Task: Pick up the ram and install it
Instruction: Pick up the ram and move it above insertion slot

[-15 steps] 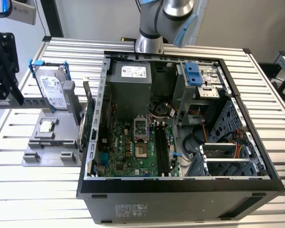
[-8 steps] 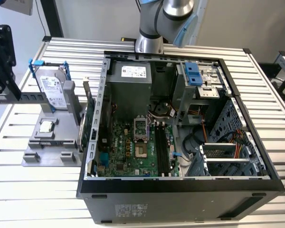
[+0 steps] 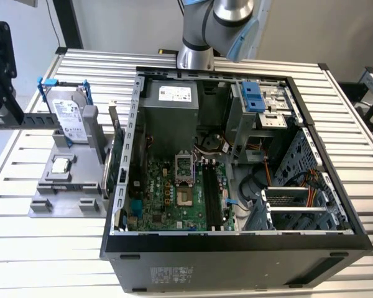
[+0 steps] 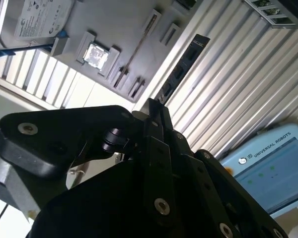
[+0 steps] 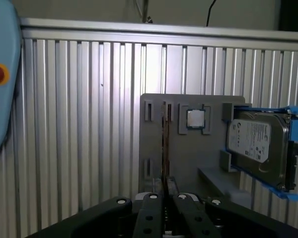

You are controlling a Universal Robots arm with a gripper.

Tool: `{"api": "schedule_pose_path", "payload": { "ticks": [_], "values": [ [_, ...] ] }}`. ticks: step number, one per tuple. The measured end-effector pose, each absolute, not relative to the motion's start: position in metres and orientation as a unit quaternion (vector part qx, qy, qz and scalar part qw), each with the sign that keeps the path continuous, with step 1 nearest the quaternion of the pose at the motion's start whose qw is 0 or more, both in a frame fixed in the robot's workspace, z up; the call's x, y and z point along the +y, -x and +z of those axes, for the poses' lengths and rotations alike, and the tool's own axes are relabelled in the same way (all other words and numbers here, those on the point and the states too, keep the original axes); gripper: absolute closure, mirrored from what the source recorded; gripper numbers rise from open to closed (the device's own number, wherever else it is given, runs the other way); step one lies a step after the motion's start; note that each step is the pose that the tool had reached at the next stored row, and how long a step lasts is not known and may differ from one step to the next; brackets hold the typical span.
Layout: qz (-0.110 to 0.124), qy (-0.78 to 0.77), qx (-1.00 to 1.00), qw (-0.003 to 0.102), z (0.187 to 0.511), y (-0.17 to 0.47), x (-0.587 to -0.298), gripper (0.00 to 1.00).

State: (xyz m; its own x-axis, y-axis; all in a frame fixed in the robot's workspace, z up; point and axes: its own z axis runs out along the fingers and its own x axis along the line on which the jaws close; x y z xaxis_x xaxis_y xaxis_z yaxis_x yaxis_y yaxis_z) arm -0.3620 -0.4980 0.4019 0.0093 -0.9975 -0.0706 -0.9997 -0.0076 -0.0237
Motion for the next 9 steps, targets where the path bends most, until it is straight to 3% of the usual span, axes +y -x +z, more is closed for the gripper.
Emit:
{"api": "schedule_pose_path", "payload": {
  "ticks": [9],
  "values": [
    [0.017, 0.710, 0.704, 0.034, 0.4134, 0.3619, -0.4980, 1.00]
  ]
}}
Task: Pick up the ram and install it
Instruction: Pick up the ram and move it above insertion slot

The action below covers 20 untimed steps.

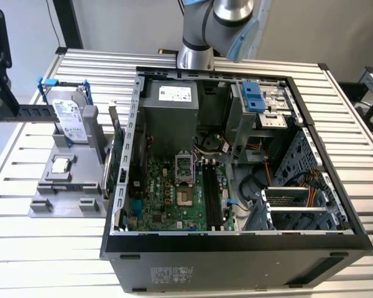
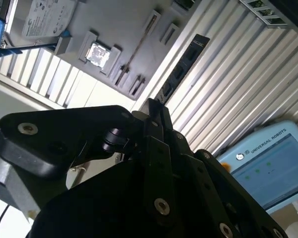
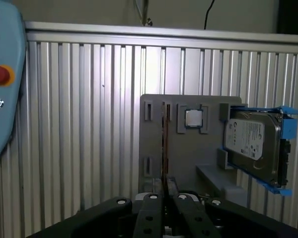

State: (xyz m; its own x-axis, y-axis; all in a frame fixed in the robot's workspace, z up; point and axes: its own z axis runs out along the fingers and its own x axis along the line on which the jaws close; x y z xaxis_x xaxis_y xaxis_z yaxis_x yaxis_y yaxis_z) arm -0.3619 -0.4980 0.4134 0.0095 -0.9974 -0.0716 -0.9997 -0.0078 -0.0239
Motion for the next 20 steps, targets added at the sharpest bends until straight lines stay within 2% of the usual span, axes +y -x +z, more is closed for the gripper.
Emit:
{"api": "schedule_pose_path", "payload": {
  "ticks": [20],
  "values": [
    [0.023, 0.709, 0.704, 0.028, 0.414, 0.310, -0.498, 1.00]
  ]
}}
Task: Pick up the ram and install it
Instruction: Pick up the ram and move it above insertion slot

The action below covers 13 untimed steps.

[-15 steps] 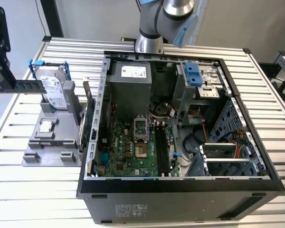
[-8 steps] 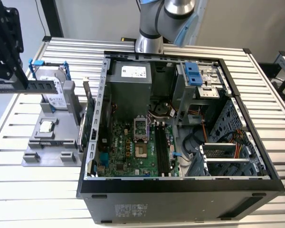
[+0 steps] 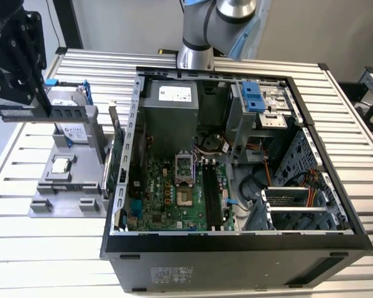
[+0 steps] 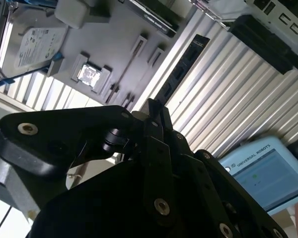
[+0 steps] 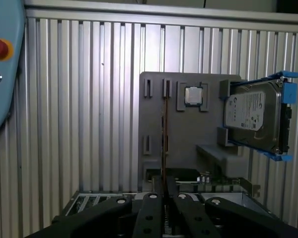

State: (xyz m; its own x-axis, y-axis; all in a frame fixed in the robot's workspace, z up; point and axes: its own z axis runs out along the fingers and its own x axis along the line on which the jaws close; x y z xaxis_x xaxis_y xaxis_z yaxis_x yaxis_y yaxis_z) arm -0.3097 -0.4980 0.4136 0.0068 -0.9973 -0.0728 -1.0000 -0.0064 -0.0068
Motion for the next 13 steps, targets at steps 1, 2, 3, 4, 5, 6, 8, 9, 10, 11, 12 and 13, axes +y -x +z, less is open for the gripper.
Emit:
{"api": "schedule_pose_path", "payload": {
  "ticks": [1, 2, 3, 4, 5, 6, 8, 9, 10, 11, 12, 13],
  "values": [
    [0.024, 0.709, 0.705, 0.028, 0.414, 0.308, -0.498, 1.00],
    [0.024, 0.708, 0.705, 0.028, 0.414, 0.307, -0.498, 1.00],
    [0.024, 0.707, 0.706, 0.028, 0.413, 0.305, -0.498, 1.00],
    [0.024, 0.707, 0.707, 0.028, 0.414, 0.304, -0.498, 1.00],
    [0.024, 0.706, 0.707, 0.027, 0.414, 0.303, -0.498, 1.00],
    [0.024, 0.706, 0.708, 0.027, 0.414, 0.301, -0.498, 1.00],
    [0.025, 0.705, 0.708, 0.027, 0.414, 0.296, -0.498, 1.00],
    [0.025, 0.705, 0.708, 0.027, 0.414, 0.294, -0.498, 1.00],
    [0.025, 0.705, 0.709, 0.026, 0.414, 0.292, -0.498, 1.00],
    [0.025, 0.704, 0.709, 0.026, 0.414, 0.290, -0.499, 1.00],
    [0.025, 0.704, 0.709, 0.026, 0.414, 0.288, -0.499, 1.00],
    [0.026, 0.704, 0.709, 0.026, 0.414, 0.285, -0.499, 1.00]
  ]
}}
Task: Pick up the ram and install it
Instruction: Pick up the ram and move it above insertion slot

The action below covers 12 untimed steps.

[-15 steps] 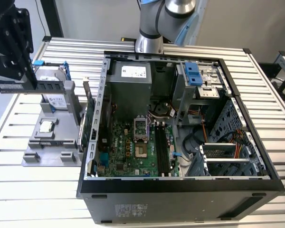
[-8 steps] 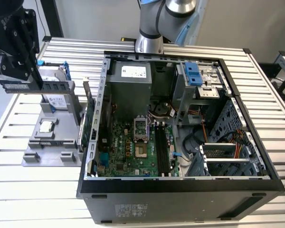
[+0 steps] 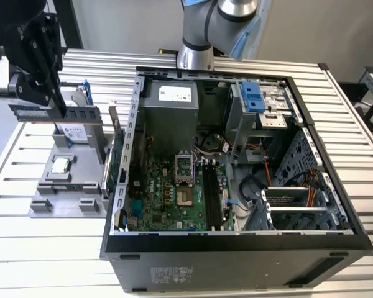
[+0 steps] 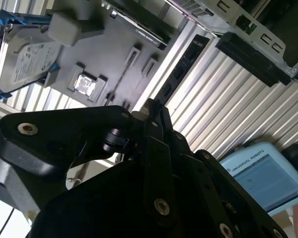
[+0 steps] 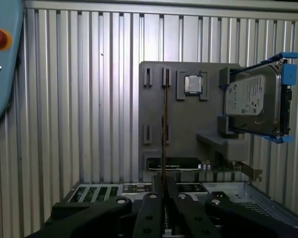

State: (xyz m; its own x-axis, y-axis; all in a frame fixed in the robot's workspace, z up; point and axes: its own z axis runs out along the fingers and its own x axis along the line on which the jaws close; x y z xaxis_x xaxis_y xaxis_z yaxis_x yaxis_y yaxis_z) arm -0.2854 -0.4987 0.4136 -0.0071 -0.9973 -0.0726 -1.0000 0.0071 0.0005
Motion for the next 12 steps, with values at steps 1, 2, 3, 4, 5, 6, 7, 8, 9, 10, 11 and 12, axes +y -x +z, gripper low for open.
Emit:
{"api": "schedule_pose_path", "payload": {
  "ticks": [1, 2, 3, 4, 5, 6, 7, 8, 9, 10, 11, 12],
  "values": [
    [0.026, 0.704, 0.709, 0.025, 0.414, 0.283, -0.499, 1.00],
    [0.026, 0.704, 0.709, 0.025, 0.413, 0.281, -0.499, 1.00],
    [0.026, 0.704, 0.710, 0.025, 0.413, 0.279, -0.499, 1.00],
    [0.027, 0.704, 0.710, 0.025, 0.414, 0.276, -0.499, 1.00],
    [0.027, 0.703, 0.710, 0.024, 0.414, 0.274, -0.499, 1.00],
    [0.027, 0.703, 0.710, 0.024, 0.413, 0.271, -0.499, 1.00],
    [0.028, 0.703, 0.710, 0.024, 0.414, 0.268, -0.499, 1.00],
    [0.028, 0.703, 0.710, 0.023, 0.414, 0.265, -0.499, 1.00],
    [0.028, 0.703, 0.710, 0.023, 0.414, 0.262, -0.499, 1.00],
    [0.029, 0.703, 0.710, 0.023, 0.414, 0.259, -0.499, 1.00],
    [0.029, 0.703, 0.710, 0.022, 0.414, 0.256, -0.499, 1.00],
    [0.029, 0.703, 0.710, 0.022, 0.414, 0.253, -0.499, 1.00]
  ]
}}
